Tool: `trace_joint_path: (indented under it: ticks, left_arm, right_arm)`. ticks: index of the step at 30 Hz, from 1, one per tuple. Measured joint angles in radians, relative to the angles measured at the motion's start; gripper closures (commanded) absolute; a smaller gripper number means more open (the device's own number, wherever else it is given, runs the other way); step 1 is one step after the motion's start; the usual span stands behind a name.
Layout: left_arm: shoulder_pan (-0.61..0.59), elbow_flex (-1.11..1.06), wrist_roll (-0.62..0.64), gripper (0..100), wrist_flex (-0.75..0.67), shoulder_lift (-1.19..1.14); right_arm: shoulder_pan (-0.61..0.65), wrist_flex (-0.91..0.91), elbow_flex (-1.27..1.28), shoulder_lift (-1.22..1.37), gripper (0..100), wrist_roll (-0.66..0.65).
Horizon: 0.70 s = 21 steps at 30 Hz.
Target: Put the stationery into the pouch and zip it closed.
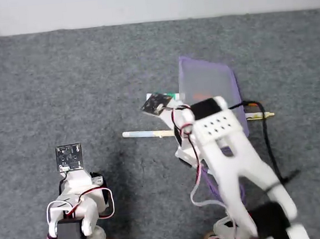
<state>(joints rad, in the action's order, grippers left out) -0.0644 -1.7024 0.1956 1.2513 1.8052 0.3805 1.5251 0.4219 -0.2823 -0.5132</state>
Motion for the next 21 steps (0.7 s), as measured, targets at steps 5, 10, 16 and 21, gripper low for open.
trace_joint_path:
  ticks: [5,10,16,21]
  left_arm:
    - [0.0,0.0,0.0,99,0.0,0.0]
    - [0.0,0.0,0.0,99,0.0,0.0]
    - [0.0,0.0,0.0,99,0.0,0.0]
    - [0.0,0.0,0.0,99,0.0,0.0]
  right_arm:
    - [0.0,0.066,0.0,-0.127,99.0,0.183]
    - [0.0,0.087,0.0,-0.166,99.0,0.341]
    - [0.0,0.089,0.0,-0.241,99.1,0.497]
    - [0.0,0.091,0.0,-0.292,99.1,0.617]
